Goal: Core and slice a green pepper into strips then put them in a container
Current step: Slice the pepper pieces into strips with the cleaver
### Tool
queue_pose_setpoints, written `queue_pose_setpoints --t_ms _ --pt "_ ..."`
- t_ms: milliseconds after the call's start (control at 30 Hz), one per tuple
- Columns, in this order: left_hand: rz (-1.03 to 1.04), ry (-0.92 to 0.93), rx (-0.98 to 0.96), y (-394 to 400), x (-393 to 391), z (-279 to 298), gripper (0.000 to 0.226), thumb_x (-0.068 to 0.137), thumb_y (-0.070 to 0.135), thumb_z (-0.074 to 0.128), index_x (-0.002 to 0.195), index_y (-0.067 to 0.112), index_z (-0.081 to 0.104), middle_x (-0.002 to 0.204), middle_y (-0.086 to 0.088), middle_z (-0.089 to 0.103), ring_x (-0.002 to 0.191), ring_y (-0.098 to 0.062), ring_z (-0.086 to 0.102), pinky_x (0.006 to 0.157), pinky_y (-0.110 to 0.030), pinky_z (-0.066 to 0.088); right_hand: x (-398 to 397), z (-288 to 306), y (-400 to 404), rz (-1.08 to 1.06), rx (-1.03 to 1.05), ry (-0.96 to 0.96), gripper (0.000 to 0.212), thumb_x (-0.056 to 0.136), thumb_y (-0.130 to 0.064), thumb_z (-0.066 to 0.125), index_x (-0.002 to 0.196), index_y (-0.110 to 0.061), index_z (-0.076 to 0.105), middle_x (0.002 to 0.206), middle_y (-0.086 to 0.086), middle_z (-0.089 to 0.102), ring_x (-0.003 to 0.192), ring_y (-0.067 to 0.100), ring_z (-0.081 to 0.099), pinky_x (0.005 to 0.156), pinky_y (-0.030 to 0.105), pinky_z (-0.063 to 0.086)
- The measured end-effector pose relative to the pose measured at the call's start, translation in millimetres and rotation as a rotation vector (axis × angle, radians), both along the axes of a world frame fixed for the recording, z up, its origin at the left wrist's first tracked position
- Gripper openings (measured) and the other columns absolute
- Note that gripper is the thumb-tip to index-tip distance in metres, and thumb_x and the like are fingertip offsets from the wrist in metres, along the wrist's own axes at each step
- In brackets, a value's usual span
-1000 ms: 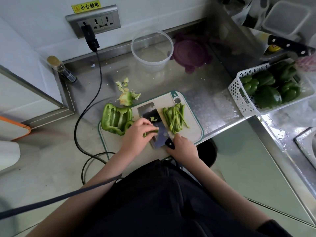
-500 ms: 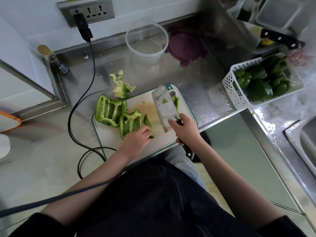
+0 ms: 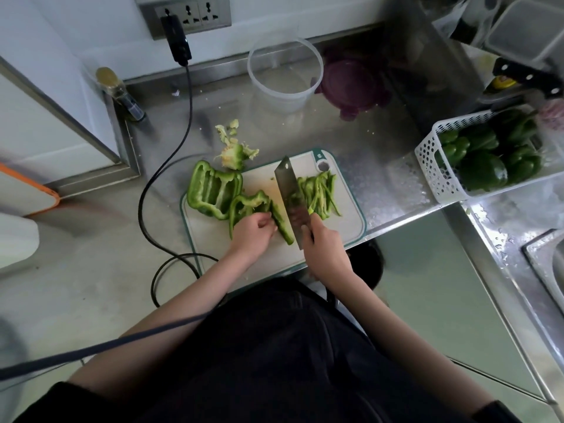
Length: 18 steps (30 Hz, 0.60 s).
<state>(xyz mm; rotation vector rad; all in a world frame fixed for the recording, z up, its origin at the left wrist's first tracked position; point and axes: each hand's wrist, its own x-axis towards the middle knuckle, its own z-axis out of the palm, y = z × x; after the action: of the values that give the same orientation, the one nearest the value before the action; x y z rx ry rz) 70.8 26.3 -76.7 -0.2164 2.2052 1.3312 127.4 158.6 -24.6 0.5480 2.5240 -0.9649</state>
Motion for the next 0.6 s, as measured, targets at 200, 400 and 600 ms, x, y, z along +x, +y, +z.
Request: queue_pose_setpoints --t_ms 200,400,600 --pt "-0.077 -0.050 0.000 12.7 -11.2 1.9 0.017 0.092 0.016 0.053 0.104 0.015 0.066 0.095 -0.006 0.068 0.091 -0.025 0.064 0.080 -0.032 0.047 -0.8 -0.6 2.2 -0.025 -0.008 0.012 0.019 0.101 -0.028 0.034 0.088 -0.014 0.037 0.070 0.010 0.052 0.055 0.030 0.050 0.047 0.039 0.044" --pt "-0.109 -0.065 -0.001 23.4 -12.3 2.9 0.037 0.091 0.012 0.045 0.124 0.016 0.060 0.114 -0.001 0.065 0.104 -0.020 0.059 0.089 -0.032 0.048 3.8 -0.6 6.5 -0.072 0.017 0.005 0.017 0.101 -0.026 0.034 0.093 -0.013 0.041 0.071 0.012 0.054 0.056 0.036 0.056 0.052 0.053 0.052" --pt "-0.099 -0.062 -0.078 23.6 -0.3 0.3 0.040 0.093 0.006 0.045 0.133 0.009 0.050 0.130 -0.003 0.057 0.116 -0.021 0.054 0.092 -0.028 0.044 2.3 -4.5 0.4 -0.215 0.026 0.050 0.017 0.101 -0.028 0.032 0.091 -0.016 0.038 0.075 0.012 0.057 0.060 0.037 0.059 0.054 0.053 0.053"
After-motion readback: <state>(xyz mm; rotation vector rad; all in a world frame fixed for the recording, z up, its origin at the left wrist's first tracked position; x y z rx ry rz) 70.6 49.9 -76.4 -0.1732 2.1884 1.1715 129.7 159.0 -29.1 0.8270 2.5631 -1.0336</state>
